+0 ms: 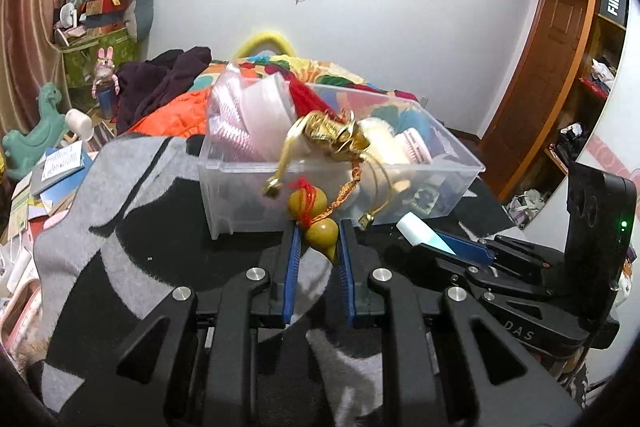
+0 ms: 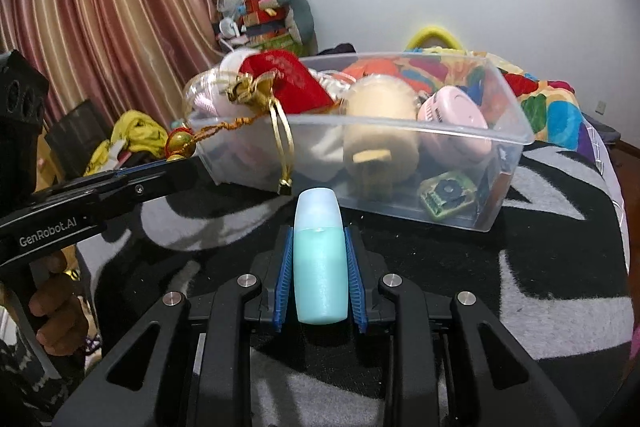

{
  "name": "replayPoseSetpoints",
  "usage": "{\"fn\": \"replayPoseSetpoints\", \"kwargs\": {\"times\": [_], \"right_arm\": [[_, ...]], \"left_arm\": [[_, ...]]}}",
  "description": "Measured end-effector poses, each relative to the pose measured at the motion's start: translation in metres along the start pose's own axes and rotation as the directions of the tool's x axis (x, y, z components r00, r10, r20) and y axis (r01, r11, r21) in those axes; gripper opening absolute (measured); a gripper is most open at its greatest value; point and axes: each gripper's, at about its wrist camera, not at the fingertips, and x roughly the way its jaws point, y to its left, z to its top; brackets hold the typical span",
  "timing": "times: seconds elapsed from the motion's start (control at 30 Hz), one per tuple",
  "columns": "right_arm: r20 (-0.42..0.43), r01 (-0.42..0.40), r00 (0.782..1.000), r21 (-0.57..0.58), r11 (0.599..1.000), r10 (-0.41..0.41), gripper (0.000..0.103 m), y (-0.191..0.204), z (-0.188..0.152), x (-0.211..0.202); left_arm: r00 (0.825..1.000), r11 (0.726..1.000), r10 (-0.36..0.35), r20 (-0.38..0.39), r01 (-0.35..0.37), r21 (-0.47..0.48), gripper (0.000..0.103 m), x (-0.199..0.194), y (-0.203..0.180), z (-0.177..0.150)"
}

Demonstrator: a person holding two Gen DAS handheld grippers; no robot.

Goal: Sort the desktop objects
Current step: 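Lower the gourd charm and mint bottle into the bin and open both tools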

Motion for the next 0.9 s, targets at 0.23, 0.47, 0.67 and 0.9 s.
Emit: {"fn": "replayPoseSetpoints", "kwargs": {"times": [0.23, 0.47, 0.67, 0.9], "right_arm": [[0.081, -0.005, 0.997, -0.011, 1.000, 0.006, 0.023, 0.008, 0.006, -0.026], [0.151, 0.014, 0.988, 0.019, 1.000, -0.017, 0.023, 0.001, 0.024, -0.043], [0.152, 0.073, 0.985, 0.062, 0.995, -0.081, 0.023, -0.016, 0.043, -0.033], [0.134, 0.121, 0.982, 0.078, 0.990, -0.131, 0.023, -0.023, 0.062, -0.012]], "left_arm": [[1.000, 0.999, 0.003, 0.031, -0.004, 0.035, 0.018, -0.004, -0.009, 0.012], [0.999, 0.999, 0.019, 0.041, -0.021, 0.038, 0.018, 0.005, -0.011, 0.026], [0.998, 0.998, 0.042, 0.038, -0.044, 0.051, 0.018, 0.017, -0.010, 0.036], [0.999, 0.998, 0.041, 0.012, -0.042, 0.046, 0.018, 0.033, -0.007, 0.044]]}}
